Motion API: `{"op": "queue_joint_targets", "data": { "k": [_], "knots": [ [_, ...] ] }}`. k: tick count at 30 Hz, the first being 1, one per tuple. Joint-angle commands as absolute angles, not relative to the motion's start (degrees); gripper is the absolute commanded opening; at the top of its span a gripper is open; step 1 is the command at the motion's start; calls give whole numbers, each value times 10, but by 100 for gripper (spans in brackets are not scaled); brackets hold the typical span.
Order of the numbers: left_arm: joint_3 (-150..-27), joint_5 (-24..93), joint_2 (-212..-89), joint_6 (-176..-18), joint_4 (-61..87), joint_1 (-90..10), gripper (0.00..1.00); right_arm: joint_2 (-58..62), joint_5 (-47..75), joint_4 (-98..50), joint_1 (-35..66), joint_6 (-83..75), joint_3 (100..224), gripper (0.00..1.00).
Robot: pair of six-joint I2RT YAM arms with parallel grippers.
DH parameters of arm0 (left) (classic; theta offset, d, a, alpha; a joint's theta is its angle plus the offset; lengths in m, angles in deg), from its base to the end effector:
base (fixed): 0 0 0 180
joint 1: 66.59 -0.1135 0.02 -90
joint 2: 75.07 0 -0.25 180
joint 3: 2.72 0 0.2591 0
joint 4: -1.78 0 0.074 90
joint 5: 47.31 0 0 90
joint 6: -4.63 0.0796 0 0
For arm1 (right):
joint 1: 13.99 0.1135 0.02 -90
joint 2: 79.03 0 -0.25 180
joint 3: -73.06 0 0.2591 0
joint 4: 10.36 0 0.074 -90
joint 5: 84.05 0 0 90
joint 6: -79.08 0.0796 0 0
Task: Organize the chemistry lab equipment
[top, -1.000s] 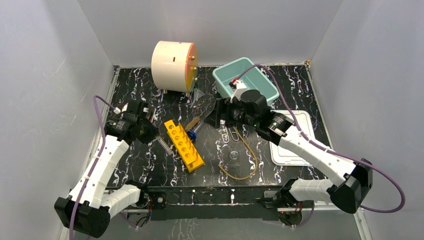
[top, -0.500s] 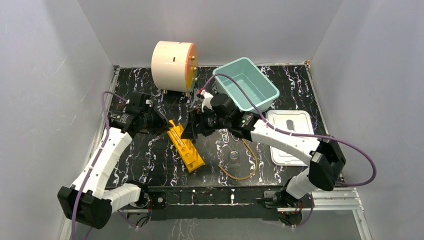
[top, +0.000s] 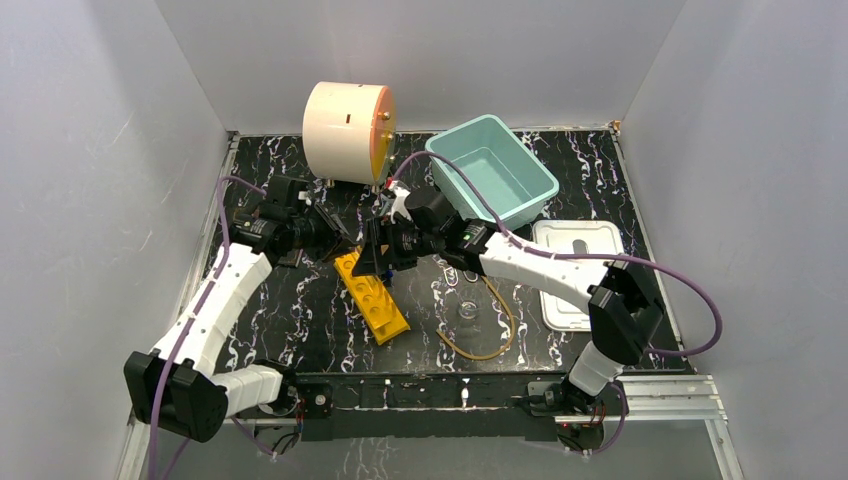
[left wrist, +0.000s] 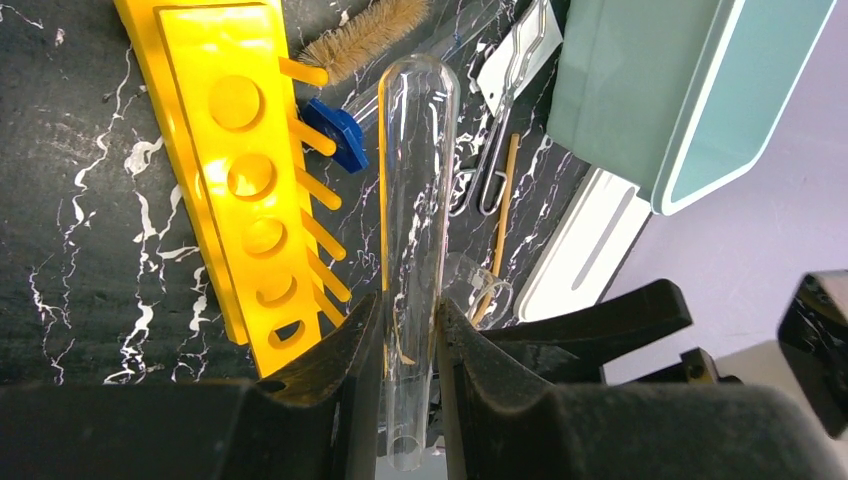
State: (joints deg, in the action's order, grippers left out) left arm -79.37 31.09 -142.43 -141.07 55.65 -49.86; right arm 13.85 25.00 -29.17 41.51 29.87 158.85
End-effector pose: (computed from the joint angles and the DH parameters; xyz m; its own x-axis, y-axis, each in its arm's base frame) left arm 0.2709 -0.0982 0.2794 -0.7251 -0.6271 -0.2848 -0.3191 0.6723 -0.6679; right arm 0.2187 0.3641 0.2660 -0.8049 -0.0809 -0.5879 -0.5541 0.4573 0.6956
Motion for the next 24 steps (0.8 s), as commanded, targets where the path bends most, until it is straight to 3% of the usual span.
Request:
{"op": "queue_joint_targets", "data": {
  "k": [1,8,19,24],
  "knots": [
    [-812,283,-1426,-1407,549,-496,16,147,251,-265,417,310,1624,79],
    [-814,278,-1427,-1411,546,-496,17,158,231,-259,417,319,1629,64],
    [-817,266,-1431,-1402,543,-496,18,169,230,-251,416,323,1631,52],
    [-814,267,-1427,-1403,543,-496,18,162,231,-243,416,322,1622,33]
  ]
}}
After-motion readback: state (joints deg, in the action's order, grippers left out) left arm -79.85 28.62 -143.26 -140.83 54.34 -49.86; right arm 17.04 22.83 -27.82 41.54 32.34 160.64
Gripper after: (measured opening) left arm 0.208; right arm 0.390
